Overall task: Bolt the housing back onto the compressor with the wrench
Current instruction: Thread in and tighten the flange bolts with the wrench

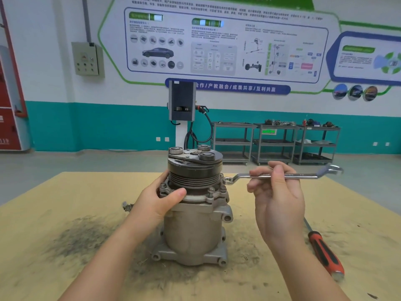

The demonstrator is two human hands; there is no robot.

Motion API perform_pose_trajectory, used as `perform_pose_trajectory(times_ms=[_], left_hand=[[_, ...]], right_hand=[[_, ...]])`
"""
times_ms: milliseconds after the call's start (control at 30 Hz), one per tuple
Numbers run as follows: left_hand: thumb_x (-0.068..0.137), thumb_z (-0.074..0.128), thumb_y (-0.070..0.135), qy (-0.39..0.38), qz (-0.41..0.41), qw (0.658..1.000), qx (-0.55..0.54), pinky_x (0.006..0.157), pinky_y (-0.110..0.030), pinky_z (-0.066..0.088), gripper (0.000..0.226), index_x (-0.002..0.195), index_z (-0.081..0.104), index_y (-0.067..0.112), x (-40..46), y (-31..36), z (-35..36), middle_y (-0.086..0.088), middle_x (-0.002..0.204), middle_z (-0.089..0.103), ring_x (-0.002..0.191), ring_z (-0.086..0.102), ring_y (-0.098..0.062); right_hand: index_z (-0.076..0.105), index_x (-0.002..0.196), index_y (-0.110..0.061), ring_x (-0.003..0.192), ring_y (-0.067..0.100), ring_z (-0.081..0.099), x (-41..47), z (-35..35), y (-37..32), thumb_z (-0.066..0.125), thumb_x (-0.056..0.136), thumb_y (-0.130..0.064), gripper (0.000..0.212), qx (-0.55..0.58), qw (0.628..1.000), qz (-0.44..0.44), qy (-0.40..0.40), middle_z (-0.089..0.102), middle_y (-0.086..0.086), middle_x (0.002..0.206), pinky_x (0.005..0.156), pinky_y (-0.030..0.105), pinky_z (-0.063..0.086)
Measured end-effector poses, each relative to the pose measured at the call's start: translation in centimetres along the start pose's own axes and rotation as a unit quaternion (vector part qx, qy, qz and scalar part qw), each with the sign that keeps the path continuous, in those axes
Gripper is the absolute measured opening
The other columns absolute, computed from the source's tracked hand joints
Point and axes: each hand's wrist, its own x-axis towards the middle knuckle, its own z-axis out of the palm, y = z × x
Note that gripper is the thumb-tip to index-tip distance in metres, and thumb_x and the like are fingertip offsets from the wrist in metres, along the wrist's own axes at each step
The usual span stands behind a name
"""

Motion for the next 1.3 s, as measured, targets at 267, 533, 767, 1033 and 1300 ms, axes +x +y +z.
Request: perform_pose_trajectory(times_ms=[267, 533, 767, 1033, 1300], left_hand=[[0.059, 0.064, 0.073, 0.127, 0.035, 0.988, 0.074, 0.089, -0.035, 0.056, 0.047, 0.098, 0.069, 0.047, -0.9, -0.9, -0.2, 0.028, 0.100, 0.072, 0.097, 0.067, 0.004], [0.076, 0.055, 0.076, 0.166, 0.075, 0.981, 0.071, 0.087, -0.013, 0.047, 0.062, 0.121, 0.059, 0.033, -2.9, -1.4, 1.9, 0.028, 0.108, 0.068, 0.103, 0.060, 0.012], [0.082, 0.053, 0.065, 0.143, 0.070, 0.986, 0.056, 0.079, -0.008, 0.045, 0.035, 0.109, 0.055, 0.043, -2.8, -1.7, 1.8, 0.032, 0.106, 0.066, 0.102, 0.060, 0.011], [0.083, 0.043, 0.056, 0.156, 0.015, 0.988, -0.003, 0.084, -0.017, 0.047, 0.038, 0.101, 0.066, 0.031, -1.7, -2.8, 0.1, 0.035, 0.092, 0.069, 0.092, 0.057, 0.022], [0.062, 0.060, 0.080, 0.146, 0.041, 0.987, 0.056, 0.103, -0.021, 0.037, 0.092, 0.139, 0.036, 0.034, -2.7, -2.1, 1.8, 0.023, 0.131, 0.040, 0.122, 0.046, 0.003]], right_hand=[[0.052, 0.098, -0.006, 0.055, 0.016, 0.056, 1.1, -0.2, 0.3, 0.034, 0.104, -0.011, 0.020, 0.100, 0.982, 0.157, -0.031, 0.065, 0.009, 0.070, 0.054, 0.024, 0.051], [0.054, 0.097, -0.005, 0.053, 0.015, 0.056, 1.3, -0.7, 0.0, 0.035, 0.103, -0.011, 0.021, 0.148, 0.971, 0.186, -0.023, 0.064, 0.008, 0.069, 0.053, 0.023, 0.051], [0.053, 0.092, -0.007, 0.055, 0.014, 0.057, 1.7, -0.7, 0.0, 0.035, 0.104, -0.015, 0.023, 0.118, 0.976, 0.179, -0.046, 0.066, 0.008, 0.069, 0.055, 0.023, 0.052], [0.052, 0.097, -0.004, 0.057, 0.016, 0.056, 2.3, 0.2, -0.3, 0.036, 0.104, -0.014, 0.020, 0.093, 0.967, 0.220, -0.091, 0.065, 0.011, 0.071, 0.056, 0.024, 0.052], [0.052, 0.091, -0.006, 0.054, 0.016, 0.060, 2.0, 0.0, 0.7, 0.039, 0.102, -0.019, 0.021, 0.070, 0.981, 0.168, -0.072, 0.068, 0.010, 0.073, 0.055, 0.024, 0.053]])
